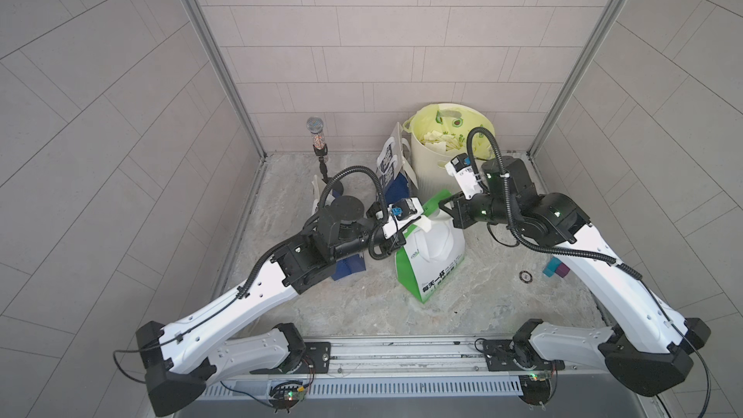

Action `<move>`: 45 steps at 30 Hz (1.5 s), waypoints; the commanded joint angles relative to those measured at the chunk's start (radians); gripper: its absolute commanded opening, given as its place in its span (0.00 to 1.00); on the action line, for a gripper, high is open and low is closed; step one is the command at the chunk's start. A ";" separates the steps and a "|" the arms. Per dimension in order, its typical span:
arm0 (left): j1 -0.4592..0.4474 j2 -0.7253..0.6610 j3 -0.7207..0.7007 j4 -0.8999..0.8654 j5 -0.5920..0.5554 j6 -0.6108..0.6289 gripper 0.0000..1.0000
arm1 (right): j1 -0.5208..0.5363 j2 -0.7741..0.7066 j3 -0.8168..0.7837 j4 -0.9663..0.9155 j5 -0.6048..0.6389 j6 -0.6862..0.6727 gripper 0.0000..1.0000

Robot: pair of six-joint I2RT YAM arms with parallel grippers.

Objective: Shred takeout receipts and throw away
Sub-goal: Shred the takeout receipt, then place the takeout receipt in the trash bin.

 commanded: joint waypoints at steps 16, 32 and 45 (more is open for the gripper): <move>0.000 -0.062 -0.123 0.406 -0.251 -0.342 0.00 | -0.155 0.141 0.069 0.640 0.266 -0.037 0.00; 0.004 -0.027 -0.114 0.388 -0.260 -0.528 0.00 | -0.247 0.575 0.328 0.779 0.416 -0.119 0.40; 0.044 0.000 -0.066 0.357 -0.247 -0.629 0.00 | -0.251 0.339 0.332 0.452 0.076 -0.144 0.52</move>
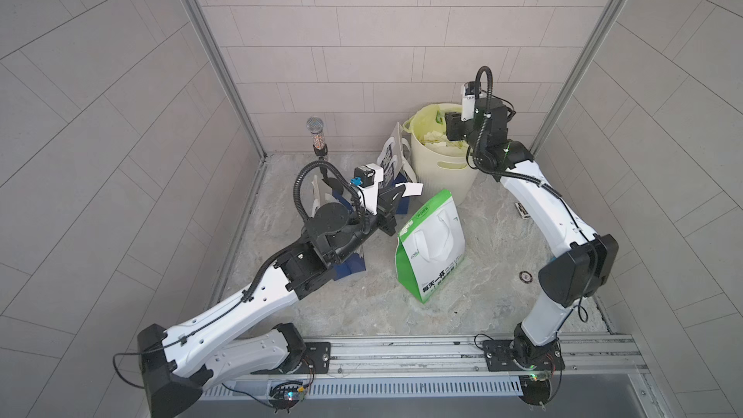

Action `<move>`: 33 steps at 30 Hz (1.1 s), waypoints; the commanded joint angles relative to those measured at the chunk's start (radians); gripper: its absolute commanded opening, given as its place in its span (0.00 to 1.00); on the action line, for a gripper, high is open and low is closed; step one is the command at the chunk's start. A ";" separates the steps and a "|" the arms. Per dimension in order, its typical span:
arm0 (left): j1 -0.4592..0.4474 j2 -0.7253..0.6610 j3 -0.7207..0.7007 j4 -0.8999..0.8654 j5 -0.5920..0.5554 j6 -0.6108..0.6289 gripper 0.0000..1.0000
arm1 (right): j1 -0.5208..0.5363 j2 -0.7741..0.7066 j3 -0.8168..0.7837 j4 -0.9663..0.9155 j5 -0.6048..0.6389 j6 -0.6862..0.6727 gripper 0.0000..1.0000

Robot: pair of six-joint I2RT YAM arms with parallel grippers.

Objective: Shred takeout receipts and throw away
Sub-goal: Place the takeout receipt in the trash bin.

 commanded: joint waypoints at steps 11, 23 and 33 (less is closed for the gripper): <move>0.018 0.092 0.097 0.056 0.303 -0.089 0.00 | 0.004 -0.680 -0.486 -0.204 -0.801 0.064 0.66; 0.018 0.133 0.062 0.186 0.483 -0.213 0.00 | 0.004 -0.765 -0.731 0.111 -0.954 0.394 0.62; 0.018 0.151 0.070 0.167 0.484 -0.206 0.00 | 0.005 -0.767 -0.788 0.258 -0.982 0.508 0.41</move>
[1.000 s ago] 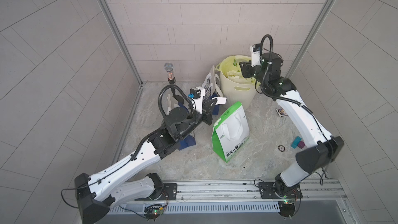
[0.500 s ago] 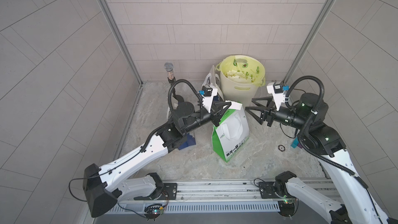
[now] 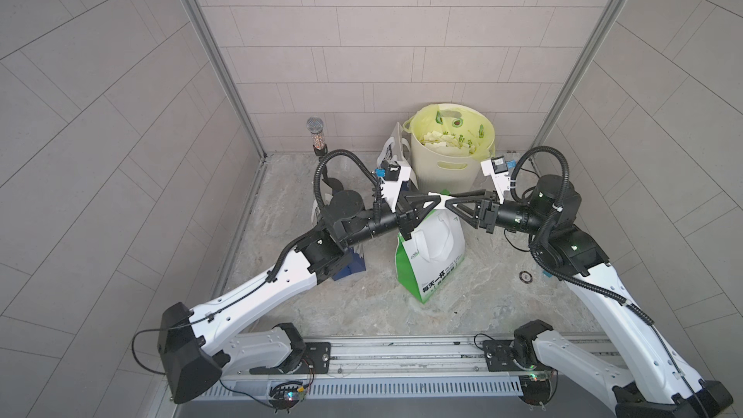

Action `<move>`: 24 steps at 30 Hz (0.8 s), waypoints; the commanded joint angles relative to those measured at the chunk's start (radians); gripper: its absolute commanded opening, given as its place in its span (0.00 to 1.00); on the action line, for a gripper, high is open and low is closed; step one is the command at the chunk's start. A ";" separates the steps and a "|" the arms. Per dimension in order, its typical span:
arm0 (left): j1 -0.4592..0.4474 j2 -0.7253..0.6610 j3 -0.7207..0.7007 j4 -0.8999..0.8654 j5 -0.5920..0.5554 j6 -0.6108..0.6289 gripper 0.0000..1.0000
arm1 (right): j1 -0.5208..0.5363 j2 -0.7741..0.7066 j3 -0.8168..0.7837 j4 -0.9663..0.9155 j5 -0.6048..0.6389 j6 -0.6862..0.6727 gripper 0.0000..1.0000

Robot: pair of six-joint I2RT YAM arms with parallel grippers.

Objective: Shred takeout receipts and throw away
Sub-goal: Place the takeout receipt in the trash bin.

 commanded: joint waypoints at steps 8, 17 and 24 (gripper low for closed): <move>0.005 -0.002 -0.007 0.003 -0.043 0.003 0.00 | 0.000 0.008 -0.013 0.100 -0.072 0.056 0.02; 0.005 -0.030 -0.034 -0.030 -0.151 0.051 0.67 | -0.006 0.071 0.017 0.097 0.071 -0.081 0.00; 0.005 -0.109 -0.054 -0.162 -0.478 0.129 0.69 | -0.015 0.232 0.141 0.091 0.556 -0.153 0.00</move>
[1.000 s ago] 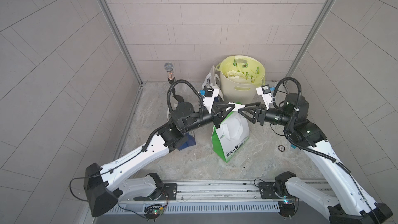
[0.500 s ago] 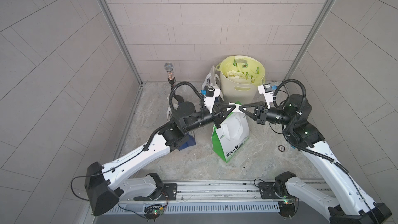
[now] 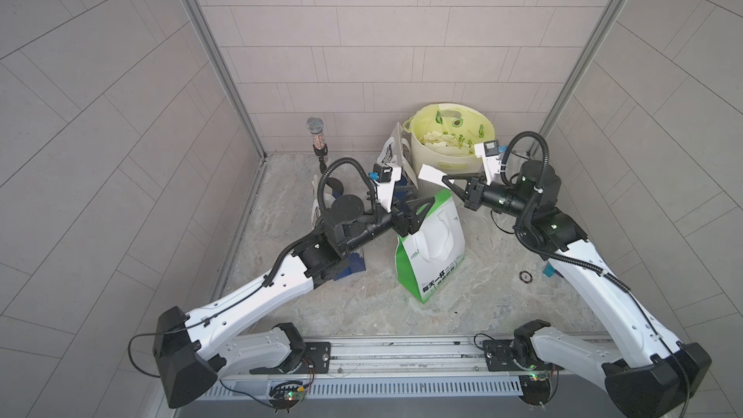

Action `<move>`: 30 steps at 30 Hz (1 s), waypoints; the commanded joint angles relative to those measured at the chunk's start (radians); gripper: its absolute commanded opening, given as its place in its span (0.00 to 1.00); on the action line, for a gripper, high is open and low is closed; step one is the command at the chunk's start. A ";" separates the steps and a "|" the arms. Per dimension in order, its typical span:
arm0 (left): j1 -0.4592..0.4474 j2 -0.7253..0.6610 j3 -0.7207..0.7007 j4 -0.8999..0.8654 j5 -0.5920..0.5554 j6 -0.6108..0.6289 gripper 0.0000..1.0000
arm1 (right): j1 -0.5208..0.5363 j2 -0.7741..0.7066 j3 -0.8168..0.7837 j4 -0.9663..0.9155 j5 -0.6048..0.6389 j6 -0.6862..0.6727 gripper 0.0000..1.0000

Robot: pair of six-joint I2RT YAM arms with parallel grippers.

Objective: Shred takeout receipts and throw away
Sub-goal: Place the takeout receipt in the trash bin.

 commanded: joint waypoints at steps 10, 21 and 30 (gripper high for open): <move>0.012 -0.118 0.000 -0.325 -0.481 -0.019 0.69 | -0.027 0.326 0.417 -0.214 0.664 -0.140 0.00; 0.039 -0.120 0.036 -0.424 -0.505 -0.051 0.70 | -0.028 0.570 0.667 -0.370 0.729 -0.276 0.19; 0.055 -0.100 0.059 -0.438 -0.501 -0.049 0.70 | -0.046 0.536 0.682 -0.385 0.654 -0.306 0.46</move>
